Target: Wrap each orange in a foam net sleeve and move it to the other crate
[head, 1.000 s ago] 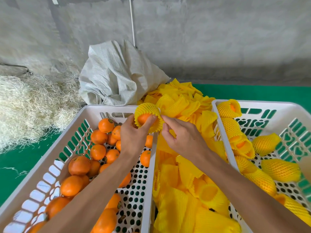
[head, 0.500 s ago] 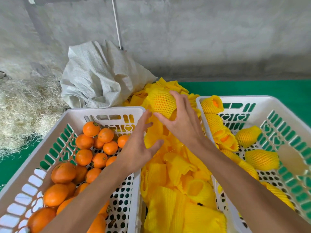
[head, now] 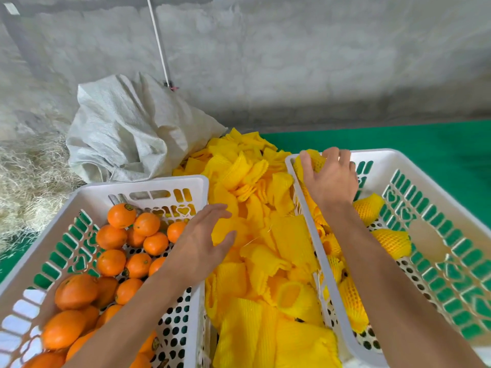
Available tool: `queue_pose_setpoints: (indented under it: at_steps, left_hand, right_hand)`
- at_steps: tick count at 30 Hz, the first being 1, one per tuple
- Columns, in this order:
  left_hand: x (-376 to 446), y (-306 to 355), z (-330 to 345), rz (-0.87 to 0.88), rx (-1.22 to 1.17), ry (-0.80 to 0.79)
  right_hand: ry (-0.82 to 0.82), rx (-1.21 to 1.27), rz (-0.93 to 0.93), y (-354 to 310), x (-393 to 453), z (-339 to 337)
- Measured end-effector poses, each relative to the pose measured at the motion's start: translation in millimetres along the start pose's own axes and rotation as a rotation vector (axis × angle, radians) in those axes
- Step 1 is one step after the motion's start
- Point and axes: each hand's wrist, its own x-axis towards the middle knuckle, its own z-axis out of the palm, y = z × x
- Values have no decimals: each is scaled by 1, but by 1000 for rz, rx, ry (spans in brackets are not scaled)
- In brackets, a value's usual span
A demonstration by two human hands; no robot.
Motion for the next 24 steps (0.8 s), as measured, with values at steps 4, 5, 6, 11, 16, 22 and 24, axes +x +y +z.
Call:
queue_pose_setpoints:
  at_steps: [4,5,6,11,16,22,24]
  left_hand:
    - [0,0,0,4,-6,16]
    - [0,0,0,3,-8,18]
    - [0,0,1,4,-10,19]
    - [1,-1,1,7,-4,19]
    - [1,0,1,9,1,22]
    - [1,1,1,7,8,29]
    - [1,1,1,10,6,35]
  right_hand:
    - [-36,-47,-30,-8,0,0]
    - [-56,-75,-61,-10,-3,3]
    - [-64,-108,-106,-13,-7,5]
    - [-96,-151,-458,-35,-23,12]
    - [-699,18,-546,-53,-49,20]
    - [-1170,-20,-429,-53,-66,36]
    - [-1258,-160,-429,-50,-69,40]
